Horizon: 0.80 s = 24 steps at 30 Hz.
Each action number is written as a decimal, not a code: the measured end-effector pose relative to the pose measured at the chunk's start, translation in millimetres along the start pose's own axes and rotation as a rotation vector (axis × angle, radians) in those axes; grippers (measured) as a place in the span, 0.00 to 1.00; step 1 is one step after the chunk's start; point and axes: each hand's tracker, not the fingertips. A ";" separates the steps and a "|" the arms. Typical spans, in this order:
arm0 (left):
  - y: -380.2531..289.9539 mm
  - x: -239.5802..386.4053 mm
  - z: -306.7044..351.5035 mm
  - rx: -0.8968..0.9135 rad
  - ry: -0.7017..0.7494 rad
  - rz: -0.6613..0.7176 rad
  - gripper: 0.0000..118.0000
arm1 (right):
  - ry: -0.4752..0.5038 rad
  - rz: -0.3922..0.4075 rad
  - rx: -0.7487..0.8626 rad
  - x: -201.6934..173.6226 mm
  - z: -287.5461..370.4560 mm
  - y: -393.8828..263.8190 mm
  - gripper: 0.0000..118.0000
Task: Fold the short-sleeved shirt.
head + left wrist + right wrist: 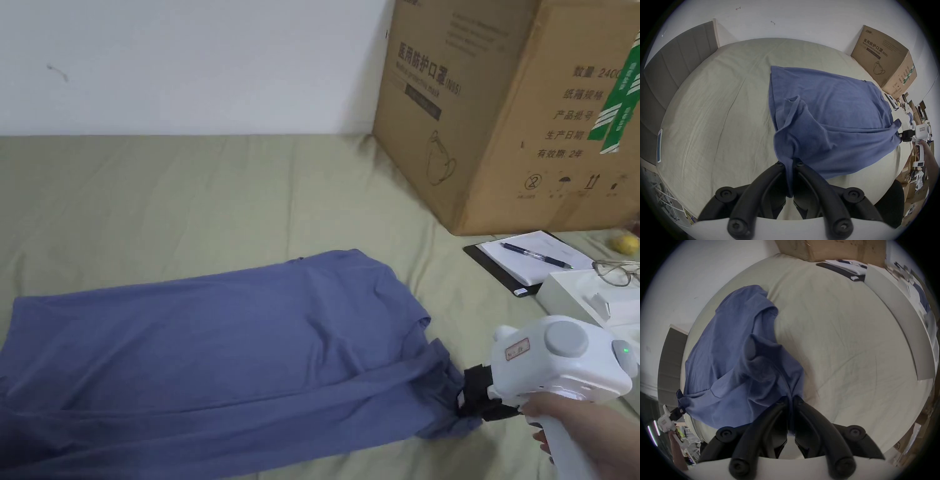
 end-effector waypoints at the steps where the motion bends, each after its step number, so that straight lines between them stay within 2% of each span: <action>1: -0.1 -0.5 0.3 -0.007 0.001 0.003 0.04 | 0.017 -0.014 0.002 0.8 2.7 -0.6 0.05; 5: 7.3 -8.2 15.3 0.007 -0.033 0.048 0.04 | 0.051 -0.014 0.049 4.4 36.8 -6.2 0.05; 10: 17.5 -11.2 74.1 0.077 -0.099 0.040 0.04 | 0.165 -0.040 0.145 3.3 121.0 -23.3 0.05; 12: 15.5 -20.7 90.9 0.074 -0.100 0.049 0.04 | 0.174 -0.050 0.146 6.0 147.4 -38.3 0.05; 15: 1.9 -40.2 103.4 0.004 -0.181 0.123 0.04 | 0.183 -0.048 0.148 9.8 172.4 -65.1 0.05; 17: -16.8 -51.3 104.7 -0.022 -0.209 0.147 0.04 | 0.189 -0.047 0.132 18.0 174.8 -88.5 0.05; 20: -50.0 -59.7 86.7 -0.063 -0.177 0.147 0.04 | 0.180 -0.062 0.076 27.7 153.3 -118.6 0.05; 22: -70.4 -61.4 65.1 -0.105 -0.162 0.159 0.04 | 0.154 -0.074 0.028 32.1 124.9 -133.1 0.05; 24: -88.8 -60.7 39.6 -0.147 -0.155 0.133 0.04 | 0.107 -0.047 0.004 33.4 98.3 -145.8 0.06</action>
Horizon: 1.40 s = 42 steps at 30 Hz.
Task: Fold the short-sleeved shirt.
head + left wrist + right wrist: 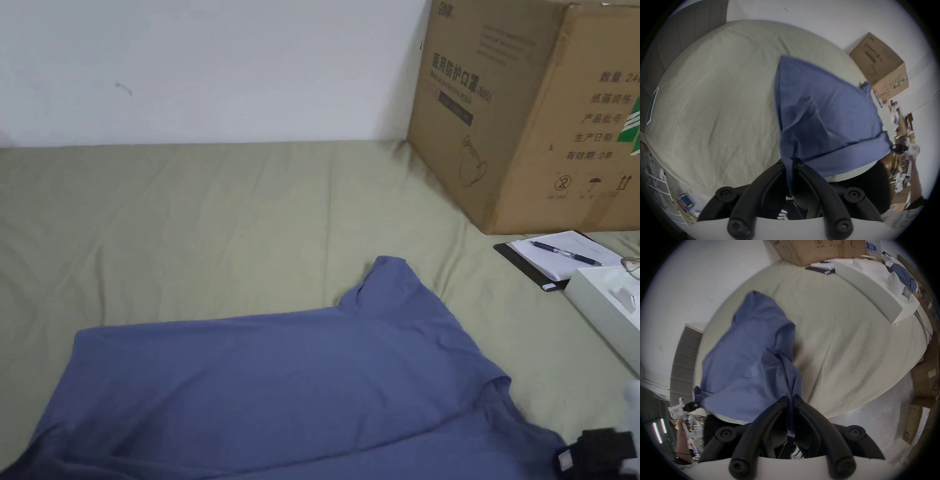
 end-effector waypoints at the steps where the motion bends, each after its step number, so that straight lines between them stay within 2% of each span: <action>1: -5.4 -1.6 -11.7 -0.009 0.054 -0.027 0.04 | -0.040 0.019 -0.001 0.8 -9.9 -4.8 0.06; 2: -9.4 -3.2 -20.0 -0.012 0.073 -0.026 0.04 | -0.075 0.027 0.000 1.5 -18.5 -4.4 0.06; 3: -9.7 -6.7 -23.6 -0.008 0.057 -0.012 0.09 | -0.068 0.019 0.008 1.5 -21.5 -6.3 0.07; 5: -7.6 -8.3 -19.2 0.016 0.057 0.051 0.13 | -0.061 -0.019 0.027 1.2 -17.2 -8.3 0.10; 6: -5.6 -8.2 -15.5 0.016 0.094 0.041 0.25 | -0.063 -0.032 0.024 2.5 -13.3 -3.4 0.20; 7: -3.6 -6.8 -10.0 0.025 0.184 -0.005 0.53 | -0.094 -0.024 0.029 0.9 -6.9 -1.5 0.42; 8: -2.0 -5.7 -5.3 0.033 0.303 -0.071 0.83 | -0.140 0.015 0.035 -0.3 -0.2 0.1 0.73; 9: -1.1 -5.5 0.2 0.044 0.387 -0.118 1.00 | -0.174 0.059 0.041 -2.2 6.3 1.0 1.00; 11: 3.0 5.2 28.7 0.157 0.462 -0.210 0.98 | -0.220 0.165 0.151 -13.2 28.3 6.5 0.91; 13: 5.0 15.0 58.8 0.249 0.364 -0.178 0.98 | -0.221 0.205 0.205 -29.4 45.5 4.6 0.92; 17: 1.4 38.7 103.0 0.395 0.019 -0.046 0.98 | -0.052 0.189 0.386 -73.1 83.7 -3.4 0.95; 18: -2.3 46.0 108.5 0.434 -0.046 -0.028 0.97 | -0.020 0.198 0.443 -87.9 87.0 -11.6 0.94; 19: -8.3 52.8 110.0 0.494 -0.105 -0.034 0.93 | 0.031 0.241 0.531 -102.5 89.6 -20.7 0.90; 20: -18.2 61.8 112.9 0.596 -0.134 -0.061 0.85 | 0.070 0.306 0.636 -116.8 90.6 -31.5 0.84; 21: -28.6 70.9 113.7 0.686 -0.148 -0.096 0.60 | 0.070 0.380 0.744 -130.0 89.0 -42.9 0.64; 23: -45.1 89.4 103.8 0.812 -0.071 -0.189 0.04 | -0.004 0.493 0.932 -149.5 74.5 -60.5 0.10; 24: -51.5 97.8 97.2 0.859 0.012 -0.214 0.00 | -0.036 0.529 0.994 -159.1 67.7 -67.1 0.00; 25: -57.0 105.6 90.3 0.898 0.067 -0.219 0.00 | -0.067 0.537 1.015 -169.9 61.0 -70.4 0.00; 26: -59.7 108.4 86.9 0.920 0.063 -0.218 0.00 | -0.050 0.513 1.020 -185.5 58.6 -75.2 0.00; 28: -50.4 100.1 81.9 0.924 -0.036 -0.202 0.00 | 0.094 0.466 0.978 -196.5 55.3 -73.8 0.00; 30: -20.6 96.4 80.5 0.880 -0.019 -0.241 0.00 | 0.149 0.454 0.928 -194.9 53.0 -63.6 0.00; 31: 4.5 102.4 81.6 0.813 0.013 -0.266 0.00 | 0.129 0.463 0.908 -197.1 51.1 -57.7 0.00; 33: 71.9 89.6 60.6 0.542 0.080 -0.236 0.00 | 0.076 0.485 0.841 -199.8 44.6 -45.4 0.00; 35: 141.9 65.1 24.3 0.277 0.035 -0.128 0.00 | 0.084 0.490 0.778 -199.1 30.6 -33.5 0.00; 38: 210.7 27.5 -39.1 0.106 -0.010 -0.046 0.00 | 0.083 0.478 0.722 -195.0 5.3 -21.5 0.00; 39: 221.4 19.1 -54.7 0.056 -0.021 -0.020 0.11 | 0.073 0.481 0.689 -195.1 -2.5 -16.7 0.00; 40: 234.8 12.6 -71.4 0.037 -0.003 -0.026 0.35 | 0.062 0.486 0.657 -195.8 -10.0 -11.3 0.00; 42: 251.0 7.3 -101.6 0.019 0.064 -0.059 1.00 | 0.061 0.484 0.615 -201.6 -23.2 -2.9 0.00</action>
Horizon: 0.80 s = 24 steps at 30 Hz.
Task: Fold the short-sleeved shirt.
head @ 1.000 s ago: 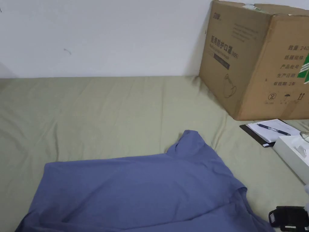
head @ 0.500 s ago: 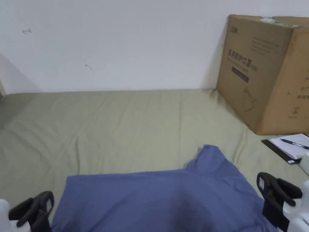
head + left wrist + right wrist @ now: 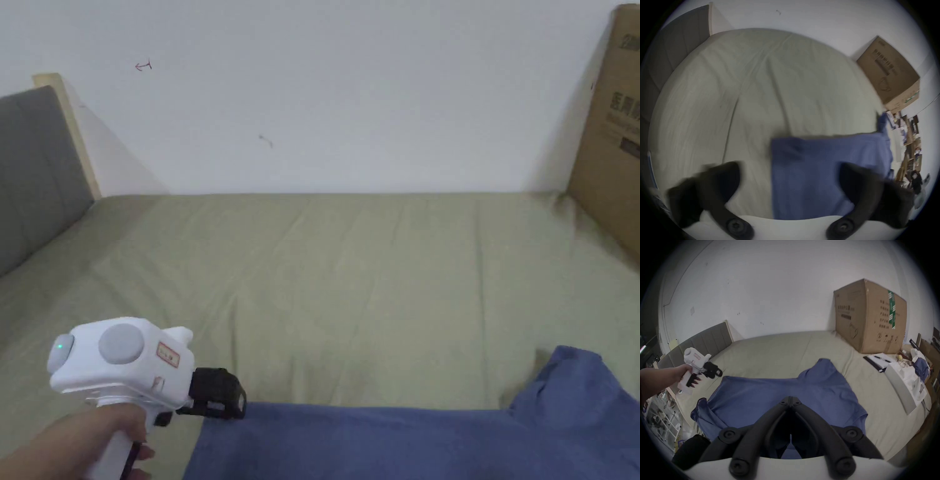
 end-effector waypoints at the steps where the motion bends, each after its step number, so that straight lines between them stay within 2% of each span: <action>1: 1.4 -4.5 -7.5 0.025 0.044 -0.019 0.96 | 0.015 -0.015 -0.020 0.5 -6.8 0.2 0.00; 2: 5.3 -9.5 -16.5 0.061 0.053 -0.034 0.95 | 0.029 -0.030 -0.032 1.6 -12.6 0.1 0.00; 6: 6.2 -15.1 -47.8 0.001 0.040 -0.012 0.95 | 0.054 -0.052 -0.067 -1.3 -30.4 -0.3 0.00; 8: -3.8 -3.7 -55.6 0.008 0.096 -0.134 0.95 | 0.052 -0.045 -0.078 -4.7 -37.4 -2.2 0.00; 10: -8.8 6.9 -54.2 0.016 0.140 -0.218 0.85 | 0.044 -0.034 -0.086 -7.3 -39.6 -4.5 0.00; 11: -14.0 11.1 -49.1 0.035 0.169 -0.226 0.75 | 0.041 -0.033 -0.090 -8.3 -38.8 -4.9 0.00; 12: -18.5 15.3 -41.6 0.067 0.164 -0.222 0.50 | 0.039 -0.036 -0.091 -7.5 -38.4 -5.7 0.00; 13: -18.3 18.8 -29.8 0.117 0.153 -0.195 0.16 | 0.041 -0.041 -0.088 -7.3 -35.3 -6.5 0.00; 14: -23.2 21.3 -21.0 0.153 0.115 -0.173 0.00 | 0.044 -0.046 -0.080 -6.9 -31.8 -6.7 0.00; 15: -28.5 24.3 -15.1 0.157 0.005 -0.152 0.00 | 0.046 -0.050 -0.074 -6.3 -28.5 -6.1 0.00; 16: -34.8 30.9 -8.9 0.182 -0.015 -0.167 0.00 | 0.048 -0.051 -0.067 -6.8 -26.3 -2.2 0.00; 18: -35.7 41.8 -0.8 0.194 0.097 -0.260 0.00 | 0.057 -0.039 -0.038 -0.8 -21.2 8.6 0.00; 21: -32.3 44.0 9.2 0.183 0.079 -0.272 0.00 | 0.070 -0.052 0.075 28.4 -21.7 49.3 0.00; 24: -27.5 43.7 21.9 0.230 0.110 -0.283 0.00 | 0.072 -0.107 0.026 65.7 -53.5 101.3 0.00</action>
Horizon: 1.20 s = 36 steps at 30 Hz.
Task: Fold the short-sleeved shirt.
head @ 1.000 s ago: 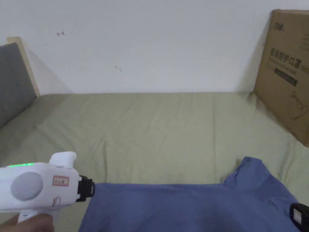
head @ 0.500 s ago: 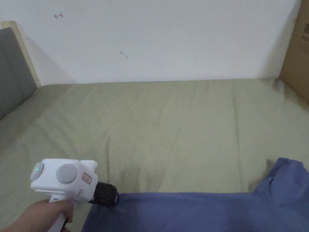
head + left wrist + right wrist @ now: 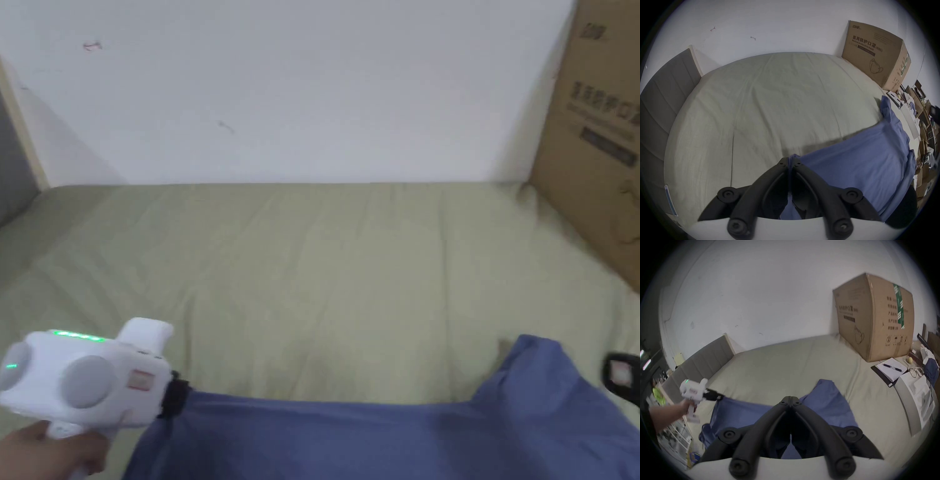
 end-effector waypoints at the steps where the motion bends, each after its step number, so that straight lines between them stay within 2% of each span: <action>1: 2.5 -3.9 0.5 0.006 -0.008 0.009 0.00 | -0.016 -0.029 -0.056 14.9 -17.7 17.8 0.00; 2: 3.0 -4.3 2.3 0.010 -0.009 0.012 0.00 | -0.070 -0.057 -0.092 29.4 -36.4 31.1 0.00; 3: 2.6 -3.5 3.8 0.014 -0.009 0.015 0.00 | -0.105 -0.051 -0.151 43.6 -57.9 43.1 0.00; 7: -0.2 4.2 6.4 0.039 0.001 -0.002 0.00 | -0.219 0.006 -0.392 84.2 -137.6 66.3 0.00; 8: -1.3 5.4 5.4 0.043 0.002 -0.004 0.00 | -0.229 -0.011 -0.436 93.3 -155.2 64.2 0.11; 10: -3.2 6.6 0.9 0.044 0.006 -0.007 0.00 | -0.224 -0.096 -0.501 109.7 -183.0 56.3 0.90; 11: -4.7 6.8 -1.3 0.041 0.002 -0.002 0.00 | -0.232 -0.134 -0.561 115.7 -197.2 47.8 0.99; 12: -4.9 6.1 -3.6 0.039 0.003 -0.001 0.00 | -0.229 -0.146 -0.555 124.9 -201.4 44.5 0.92; 15: -6.8 0.4 -12.0 0.021 -0.003 0.023 0.00 | -0.320 -0.136 -0.598 131.2 -222.6 34.6 0.90; 17: -8.7 -3.3 -14.4 0.014 -0.013 0.055 0.00 | -0.338 -0.112 -0.622 132.4 -234.9 16.5 0.85; 18: -8.9 -4.3 -16.1 0.005 -0.015 0.061 0.00 | -0.336 -0.091 -0.655 131.6 -237.3 14.1 0.69; 21: -10.6 -3.9 -18.1 -0.017 -0.015 0.062 0.00 | -0.315 0.007 -0.683 114.2 -232.0 15.4 0.00; 22: -10.9 -3.0 -18.2 -0.025 -0.014 0.054 0.00 | -0.302 0.039 -0.690 108.2 -228.3 16.3 0.00; 23: -10.8 -1.7 -17.9 -0.030 -0.010 0.047 0.00 | -0.281 0.039 -0.695 103.7 -223.7 18.7 0.00; 25: -10.9 -1.9 -15.0 -0.028 -0.004 0.040 0.00 | -0.199 -0.011 -0.709 108.7 -219.6 27.5 0.00; 27: -8.7 -3.0 -8.5 -0.019 -0.004 0.043 0.00 | -0.217 0.011 -0.649 106.8 -205.4 40.0 0.00; 28: -6.9 -3.8 -4.2 -0.013 -0.004 0.053 0.00 | -0.264 0.055 -0.570 93.1 -186.0 43.3 0.00; 30: -2.7 -7.5 4.8 0.008 -0.006 0.084 0.00 | -0.288 0.034 -0.505 90.0 -162.0 55.5 0.00; 33: 9.9 -7.1 14.6 0.038 0.003 0.092 0.00 | -0.276 -0.056 -0.443 100.8 -141.4 76.1 0.00; 36: 25.4 -5.6 23.6 0.071 0.005 0.096 0.00 | -0.269 -0.080 -0.385 99.4 -126.1 88.9 0.00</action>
